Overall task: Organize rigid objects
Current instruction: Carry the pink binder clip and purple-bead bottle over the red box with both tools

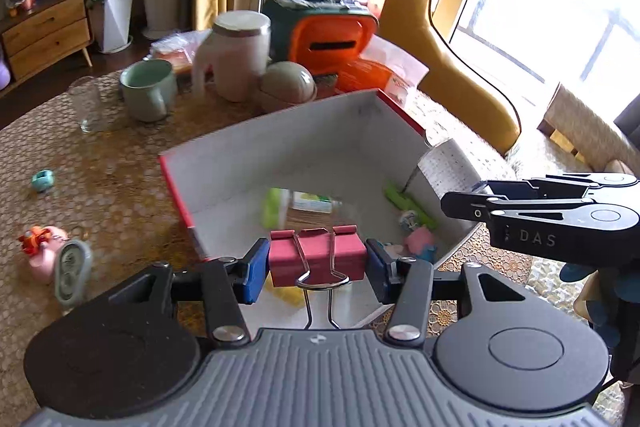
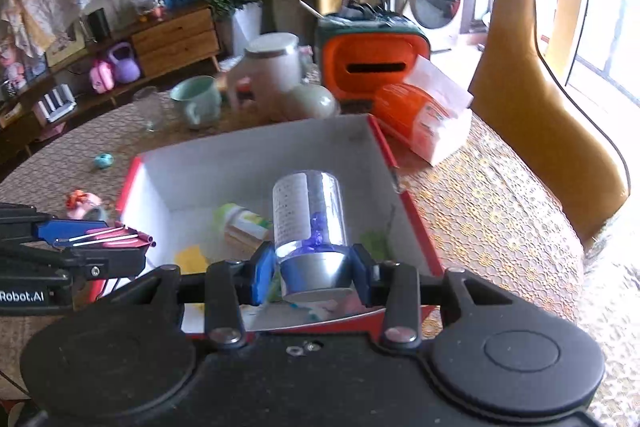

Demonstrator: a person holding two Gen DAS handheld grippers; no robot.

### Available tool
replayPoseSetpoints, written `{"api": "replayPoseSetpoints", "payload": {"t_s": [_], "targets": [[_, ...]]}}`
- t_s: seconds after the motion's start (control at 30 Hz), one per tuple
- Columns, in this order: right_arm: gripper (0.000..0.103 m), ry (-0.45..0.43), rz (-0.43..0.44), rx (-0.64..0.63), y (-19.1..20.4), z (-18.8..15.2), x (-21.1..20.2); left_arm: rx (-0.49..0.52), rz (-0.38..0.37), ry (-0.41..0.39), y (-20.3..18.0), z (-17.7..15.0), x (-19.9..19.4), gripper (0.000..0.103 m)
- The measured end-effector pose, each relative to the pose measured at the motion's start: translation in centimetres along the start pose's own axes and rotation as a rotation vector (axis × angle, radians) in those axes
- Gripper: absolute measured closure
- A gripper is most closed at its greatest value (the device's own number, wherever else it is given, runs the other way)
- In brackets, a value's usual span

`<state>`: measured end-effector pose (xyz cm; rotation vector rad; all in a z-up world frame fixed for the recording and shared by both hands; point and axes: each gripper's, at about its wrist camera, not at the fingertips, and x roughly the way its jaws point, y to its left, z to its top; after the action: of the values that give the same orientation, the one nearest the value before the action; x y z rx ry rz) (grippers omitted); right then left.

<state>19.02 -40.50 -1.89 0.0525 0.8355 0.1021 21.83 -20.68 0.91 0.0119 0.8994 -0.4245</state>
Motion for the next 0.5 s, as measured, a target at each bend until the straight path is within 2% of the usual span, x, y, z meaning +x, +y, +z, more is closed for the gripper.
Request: {"api": "replayPoseSetpoints", "payload": {"t_s": [0.2,0.5], "targets": [[0.064,0.038,-0.02,-0.005,-1.5,0.3,2.3,-0.002,0.016,0.043,-0.9,0.9,3.6,0.053],[0.064,0.095,-0.024,-0.031,-1.8,0.9,5.8,0.0,0.042,0.098,-1.1,1.2,8.0,0.053]]}}
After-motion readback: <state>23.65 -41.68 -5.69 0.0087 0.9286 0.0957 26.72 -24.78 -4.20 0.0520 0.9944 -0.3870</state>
